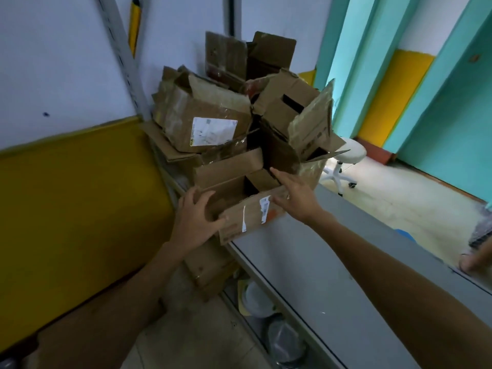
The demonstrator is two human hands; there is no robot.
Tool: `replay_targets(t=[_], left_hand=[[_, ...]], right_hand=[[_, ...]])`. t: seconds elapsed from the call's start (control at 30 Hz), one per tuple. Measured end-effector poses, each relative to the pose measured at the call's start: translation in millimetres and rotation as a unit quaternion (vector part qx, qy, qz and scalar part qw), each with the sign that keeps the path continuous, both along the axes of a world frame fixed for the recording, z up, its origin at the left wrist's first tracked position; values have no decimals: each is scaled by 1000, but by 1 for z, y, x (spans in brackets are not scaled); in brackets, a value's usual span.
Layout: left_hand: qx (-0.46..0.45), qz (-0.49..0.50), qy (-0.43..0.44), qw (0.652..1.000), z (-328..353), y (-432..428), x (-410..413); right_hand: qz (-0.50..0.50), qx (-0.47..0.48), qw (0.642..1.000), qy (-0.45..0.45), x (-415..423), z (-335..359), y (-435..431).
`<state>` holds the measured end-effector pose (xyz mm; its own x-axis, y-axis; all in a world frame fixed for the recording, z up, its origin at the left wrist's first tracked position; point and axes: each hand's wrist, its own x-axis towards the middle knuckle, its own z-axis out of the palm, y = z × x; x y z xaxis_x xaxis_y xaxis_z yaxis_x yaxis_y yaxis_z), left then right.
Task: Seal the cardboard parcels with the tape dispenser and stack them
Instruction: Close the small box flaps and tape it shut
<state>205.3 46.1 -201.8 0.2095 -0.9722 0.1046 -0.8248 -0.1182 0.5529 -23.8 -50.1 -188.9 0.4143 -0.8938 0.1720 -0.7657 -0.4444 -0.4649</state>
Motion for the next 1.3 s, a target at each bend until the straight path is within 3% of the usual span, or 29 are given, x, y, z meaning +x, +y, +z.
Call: replay_targets(t=[0.1, 0.23, 0.47, 0.63, 0.87, 1.1, 1.3], left_hand=[[33, 31, 65, 997, -7, -1, 3], [8, 34, 90, 995, -10, -1, 4], [-8, -95, 90, 991, -14, 18, -17], [41, -166, 89, 981, -18, 44, -62], [106, -301, 74, 945, -31, 83, -157], [59, -271, 176, 944, -40, 108, -228], [49, -221, 234, 945, -46, 101, -248]], right_hand=[[-14, 18, 998, 59, 6, -13, -8], [-35, -40, 993, 106, 7, -22, -12], [-22, -57, 996, 58, -28, -12, 20], [-48, -58, 991, 113, -82, -13, 58], [-117, -92, 981, 121, -177, -16, 138], [-161, -7, 981, 107, -252, -16, 205], [-221, -81, 968, 90, -271, -34, 213]])
